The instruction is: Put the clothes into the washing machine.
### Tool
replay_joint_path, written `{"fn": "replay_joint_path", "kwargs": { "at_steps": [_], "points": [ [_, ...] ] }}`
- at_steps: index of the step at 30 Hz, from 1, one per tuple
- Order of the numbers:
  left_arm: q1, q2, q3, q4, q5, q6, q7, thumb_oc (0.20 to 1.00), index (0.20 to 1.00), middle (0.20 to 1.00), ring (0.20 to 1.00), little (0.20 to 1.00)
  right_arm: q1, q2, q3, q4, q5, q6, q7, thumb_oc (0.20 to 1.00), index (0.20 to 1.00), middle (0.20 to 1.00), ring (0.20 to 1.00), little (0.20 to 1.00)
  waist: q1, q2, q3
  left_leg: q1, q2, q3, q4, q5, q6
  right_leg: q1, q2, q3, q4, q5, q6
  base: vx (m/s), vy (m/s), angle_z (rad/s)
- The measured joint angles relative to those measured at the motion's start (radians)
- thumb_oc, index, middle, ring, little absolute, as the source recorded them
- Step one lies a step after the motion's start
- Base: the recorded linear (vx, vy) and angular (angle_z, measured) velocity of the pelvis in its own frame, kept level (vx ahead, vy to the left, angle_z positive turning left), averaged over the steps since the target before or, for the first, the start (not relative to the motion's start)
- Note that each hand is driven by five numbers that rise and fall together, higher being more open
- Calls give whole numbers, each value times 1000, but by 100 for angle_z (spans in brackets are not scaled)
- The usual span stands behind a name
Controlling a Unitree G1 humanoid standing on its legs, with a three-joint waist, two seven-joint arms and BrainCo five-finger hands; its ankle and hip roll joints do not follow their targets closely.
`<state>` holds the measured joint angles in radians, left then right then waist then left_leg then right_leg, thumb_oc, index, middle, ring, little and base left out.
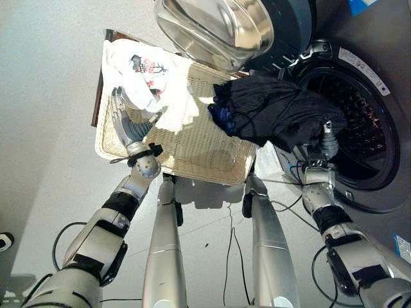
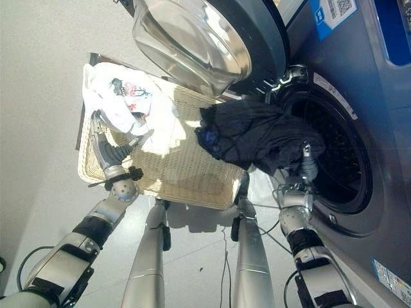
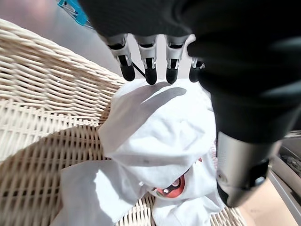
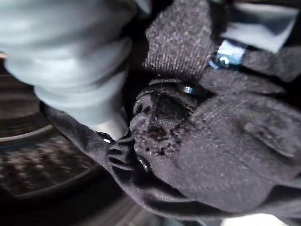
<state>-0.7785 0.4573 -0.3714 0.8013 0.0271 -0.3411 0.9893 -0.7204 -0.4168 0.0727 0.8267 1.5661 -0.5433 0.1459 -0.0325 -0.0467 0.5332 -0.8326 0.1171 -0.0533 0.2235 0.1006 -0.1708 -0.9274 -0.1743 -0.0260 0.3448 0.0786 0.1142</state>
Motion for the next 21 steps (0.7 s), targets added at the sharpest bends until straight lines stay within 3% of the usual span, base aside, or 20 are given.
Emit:
{"fn": "replay_joint_path", "kwargs": {
  "at_steps": [3,4,6,8,10,16,17,18,19,21],
  "points": [
    [-10,19,-12,31,0,-10,-14,1000,1000,1000,1000,1000,-127,-131,-65,130,-1,-87,-204,200,200,200,200,200,23,0,0,-1,2,-2,4,0,0,0,3,0,0,4,-2,-2,-94,-2],
    [-8,38,-28,27,0,-10,-16,1000,1000,1000,1000,1000,-164,-200,-73,139,-11,-150,-303,200,200,200,200,200,26,-1,1,-3,5,-7,6,0,0,3,6,-4,-2,4,-3,10,-103,-2],
    [0,58,-47,17,2,-9,-22,1000,1000,1000,1000,1000,-180,-211,-71,161,-31,-181,-420,200,200,200,200,200,50,0,2,-5,12,-7,7,0,-1,0,13,-4,-9,11,-8,-6,-75,-7],
    [19,114,-48,-13,0,-7,-35,1000,1000,1000,1000,1000,-159,-227,-78,126,-163,-191,-618,200,200,200,200,200,54,-4,4,-17,18,-12,12,-1,-2,-2,20,-9,-20,19,-11,-13,-57,-5],
    [25,146,-46,-7,-1,0,-46,1000,1000,1000,1000,1000,-159,-231,-90,126,-240,-189,-719,200,200,200,200,200,51,-5,5,-29,19,-12,16,-1,-3,-2,21,-10,-38,31,-9,4,-18,-2],
    [10,172,-44,2,7,2,-98,1000,1000,1000,1000,1000,-152,-236,-105,142,-294,-137,-764,200,200,200,200,200,51,-6,6,-33,19,-17,22,-1,-3,3,21,-12,-47,37,-8,26,-42,0],
    [2,176,-44,12,16,1,-110,1000,1000,1000,1000,1000,-161,-237,-105,169,-294,-116,-749,423,423,423,423,423,52,-6,7,-32,19,-20,24,-1,-3,6,21,-15,-47,37,-8,25,-35,3],
    [-4,176,-44,13,22,1,-115,1000,1000,1000,1000,1000,-162,-237,-105,179,-293,-107,-741,592,592,592,592,592,53,-6,7,-31,18,-23,26,-1,-3,9,21,-17,-46,37,-8,40,-42,6],
    [-11,179,-46,15,32,0,-123,1000,1000,1000,1000,1000,-166,-237,-105,199,-287,-90,-721,1000,1000,1000,1000,1000,55,-6,7,-30,18,-30,28,-1,-3,14,21,-21,-46,37,-8,35,-40,7],
    [-23,190,-72,20,38,0,-127,1000,1000,1000,1000,1000,-171,-237,-105,214,-269,-61,-705,1000,1000,1000,1000,1000,58,-6,7,-29,17,-34,30,-1,-3,20,21,-24,-45,37,-8,2,-22,5]
  ]
}}
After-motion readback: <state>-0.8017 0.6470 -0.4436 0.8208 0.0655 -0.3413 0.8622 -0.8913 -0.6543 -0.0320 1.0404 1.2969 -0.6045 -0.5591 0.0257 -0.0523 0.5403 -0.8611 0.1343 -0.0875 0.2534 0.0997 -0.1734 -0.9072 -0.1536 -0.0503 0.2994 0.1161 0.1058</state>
